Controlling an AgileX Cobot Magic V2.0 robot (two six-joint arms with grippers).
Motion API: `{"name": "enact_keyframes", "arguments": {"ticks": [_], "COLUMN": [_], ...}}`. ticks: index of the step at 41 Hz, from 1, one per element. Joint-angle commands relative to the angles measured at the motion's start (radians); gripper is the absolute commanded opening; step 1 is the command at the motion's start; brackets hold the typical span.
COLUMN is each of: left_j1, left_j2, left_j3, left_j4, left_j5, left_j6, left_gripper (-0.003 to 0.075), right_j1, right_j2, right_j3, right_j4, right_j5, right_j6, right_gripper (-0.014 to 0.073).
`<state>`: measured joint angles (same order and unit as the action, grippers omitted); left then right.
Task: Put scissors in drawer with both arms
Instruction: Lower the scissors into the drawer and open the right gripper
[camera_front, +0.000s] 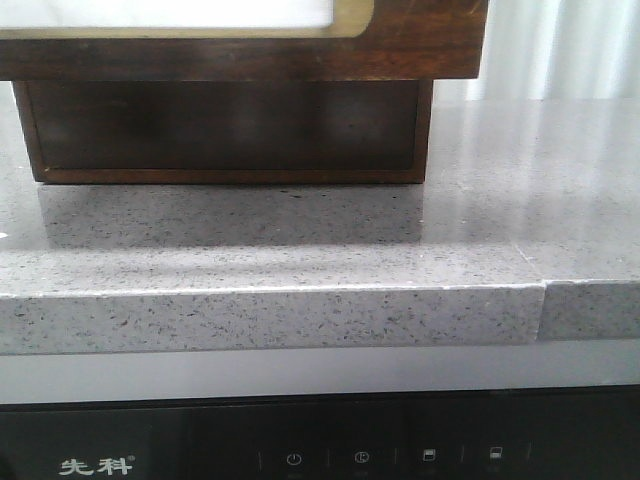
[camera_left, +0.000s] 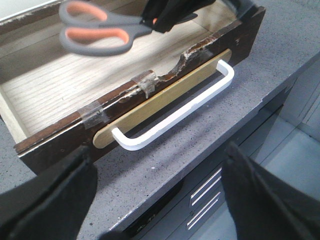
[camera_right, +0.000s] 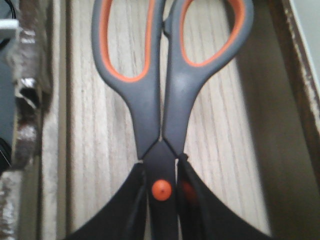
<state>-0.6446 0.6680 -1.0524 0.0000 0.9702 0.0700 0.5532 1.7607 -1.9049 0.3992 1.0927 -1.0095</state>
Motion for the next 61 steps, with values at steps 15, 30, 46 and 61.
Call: {"name": "enact_keyframes", "arguments": {"ticks": [15,30,46,61], "left_j1": [-0.009,-0.009,-0.009,-0.009], "left_j2": [0.001,0.001,0.001,0.001], "left_j3": [-0.034,-0.034,-0.034,-0.034], "left_j4": [0.0,0.0,0.0,0.0], "left_j5": [-0.075,-0.075,-0.075,-0.075], "left_j6": [-0.012,-0.012,-0.012,-0.012], "left_gripper": [0.0513,0.0513,0.0513,0.0513], "right_j1": [0.0,0.0,0.0,-0.003], "right_j2": [-0.014,-0.014,-0.026,-0.197], "right_j3": [-0.029,-0.029,-0.029,-0.032], "right_j4": [-0.081,-0.081,-0.081,-0.082], "right_j5": [-0.048,-0.056,-0.051,-0.026], "right_j6": [-0.009,-0.009,0.06,0.426], "right_gripper": [0.0083,0.0386,0.0414,0.0414]}}
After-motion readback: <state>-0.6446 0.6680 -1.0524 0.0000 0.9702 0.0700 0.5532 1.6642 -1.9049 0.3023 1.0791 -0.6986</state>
